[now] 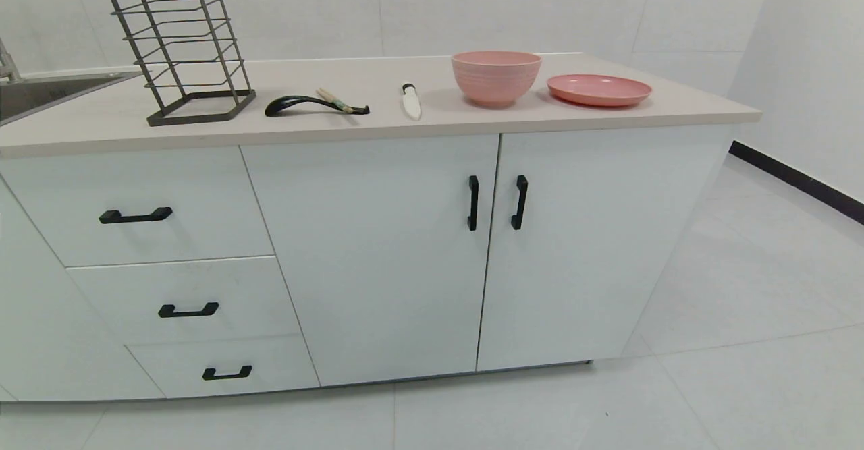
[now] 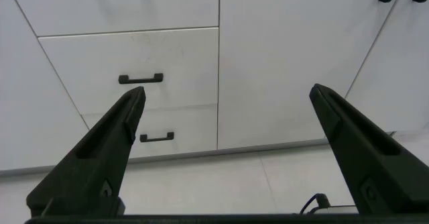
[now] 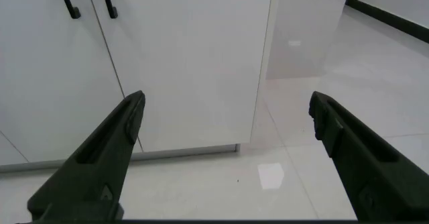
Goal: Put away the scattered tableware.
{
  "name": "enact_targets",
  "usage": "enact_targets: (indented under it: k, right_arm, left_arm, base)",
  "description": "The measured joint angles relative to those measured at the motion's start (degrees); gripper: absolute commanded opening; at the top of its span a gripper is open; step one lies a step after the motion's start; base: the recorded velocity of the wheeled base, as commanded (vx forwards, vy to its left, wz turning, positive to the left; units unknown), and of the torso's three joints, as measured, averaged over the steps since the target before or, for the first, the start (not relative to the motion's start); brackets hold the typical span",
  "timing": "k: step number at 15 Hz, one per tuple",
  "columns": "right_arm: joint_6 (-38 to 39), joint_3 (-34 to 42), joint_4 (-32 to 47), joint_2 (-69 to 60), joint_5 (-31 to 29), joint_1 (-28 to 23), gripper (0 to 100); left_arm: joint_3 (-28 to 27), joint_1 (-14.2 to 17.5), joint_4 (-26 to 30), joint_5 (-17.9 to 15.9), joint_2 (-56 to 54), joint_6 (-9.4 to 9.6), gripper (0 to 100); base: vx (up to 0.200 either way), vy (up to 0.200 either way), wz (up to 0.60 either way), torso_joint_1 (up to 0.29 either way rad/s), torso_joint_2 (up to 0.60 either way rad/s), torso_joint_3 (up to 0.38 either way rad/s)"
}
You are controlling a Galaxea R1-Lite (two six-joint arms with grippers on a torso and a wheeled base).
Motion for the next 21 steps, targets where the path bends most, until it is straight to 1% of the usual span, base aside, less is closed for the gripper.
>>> enact_targets:
  k: [3,5,7,10,13,16,18,21]
  right_arm:
    - [0.1,-0.26,-1.26,0.0,0.05,0.0,100]
    - [0.27,-4.44,-3.23,0.4,0.16,-0.09,100]
    - [0.22,-8.89,-2.9,3.24,1.9,0.62,100]
    - [0.05,-13.02,-2.78,11.46,7.18,3.89,100]
    - [-0.01,-15.82,-2.97,21.46,10.34,8.36,100]
    - [-0.01,-17.94,-3.06,29.6,11.07,13.98,100]
    - [-0.04,-19.43,-3.8,34.13,11.11,16.47,100]
    - [-0.11,-21.83,-9.79,43.59,11.13,18.66,100]
  left_arm:
    - [0.0,-0.02,0.01,0.0,0.0,-0.05,100]
    - [0.0,0.0,-0.02,0.0,0.0,-0.05,100]
    - [0.0,-0.05,-0.02,0.07,0.0,-0.2,100]
    - [0.0,-0.02,-0.05,0.07,0.0,-0.24,100]
    - [0.0,0.0,-0.05,0.07,0.0,-0.24,100]
    - [0.0,-0.05,-0.1,-0.02,0.0,-0.5,100]
    - [0.0,-0.05,-0.1,-0.13,0.0,-0.57,100]
    - [0.0,-0.05,-0.11,-0.15,0.0,-0.57,100]
  base:
    - [0.0,0.0,0.0,0.0,0.0,0.0]
    - [0.0,0.0,0.0,0.0,0.0,0.0]
    - [0.0,0.0,0.0,0.0,0.0,0.0]
    - [0.0,0.0,0.0,0.0,0.0,0.0]
    - [0.0,0.0,0.0,0.0,0.0,0.0]
    - [0.0,0.0,0.0,0.0,0.0,0.0]
    - [0.0,0.0,0.0,0.0,0.0,0.0]
    - [0.0,0.0,0.0,0.0,0.0,0.0]
